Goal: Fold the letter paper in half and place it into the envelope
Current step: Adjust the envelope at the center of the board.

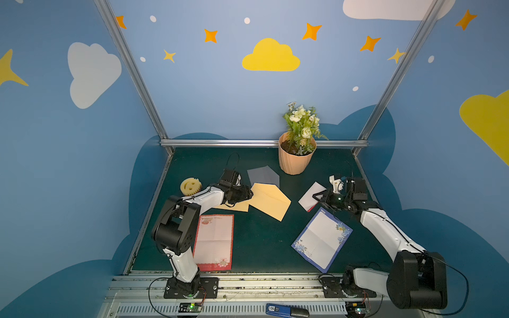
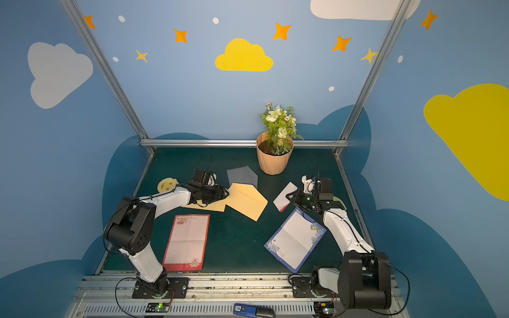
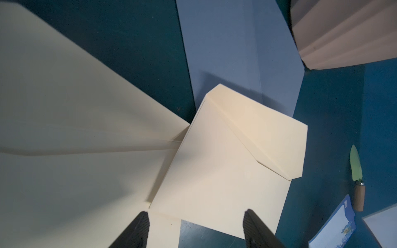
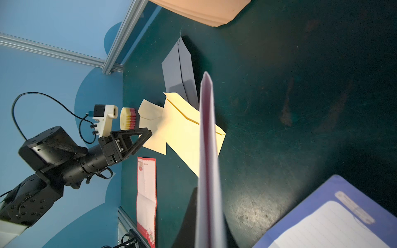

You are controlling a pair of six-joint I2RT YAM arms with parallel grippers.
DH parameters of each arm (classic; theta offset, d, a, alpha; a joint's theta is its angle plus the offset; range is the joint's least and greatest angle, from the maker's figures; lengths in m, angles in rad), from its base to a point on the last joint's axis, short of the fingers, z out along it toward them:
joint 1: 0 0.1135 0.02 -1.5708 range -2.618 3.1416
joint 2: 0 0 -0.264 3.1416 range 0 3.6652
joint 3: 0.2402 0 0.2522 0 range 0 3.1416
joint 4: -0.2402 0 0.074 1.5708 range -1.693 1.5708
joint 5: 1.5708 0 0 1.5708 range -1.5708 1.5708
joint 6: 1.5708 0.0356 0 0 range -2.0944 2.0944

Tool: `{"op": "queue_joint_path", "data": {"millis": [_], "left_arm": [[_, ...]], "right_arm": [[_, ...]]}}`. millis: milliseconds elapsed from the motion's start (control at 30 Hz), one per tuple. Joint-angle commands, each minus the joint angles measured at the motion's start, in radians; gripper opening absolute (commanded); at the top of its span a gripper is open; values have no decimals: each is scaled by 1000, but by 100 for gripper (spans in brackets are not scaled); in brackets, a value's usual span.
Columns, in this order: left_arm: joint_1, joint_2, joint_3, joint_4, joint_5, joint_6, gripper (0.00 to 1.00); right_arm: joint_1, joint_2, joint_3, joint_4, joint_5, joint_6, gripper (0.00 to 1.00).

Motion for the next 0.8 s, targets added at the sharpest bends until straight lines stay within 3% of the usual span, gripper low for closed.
{"op": "queue_joint_path", "data": {"millis": [0, 333, 767], "left_arm": [[5, 41, 43, -41, -4, 31, 70], [4, 170, 89, -40, 53, 32, 67], [7, 139, 36, 37, 239, -32, 41]], "right_arm": [[4, -12, -8, 7, -8, -5, 8], [1, -18, -12, 2, -7, -6, 8], [-1, -7, -20, 23, -11, 3, 8]]}}
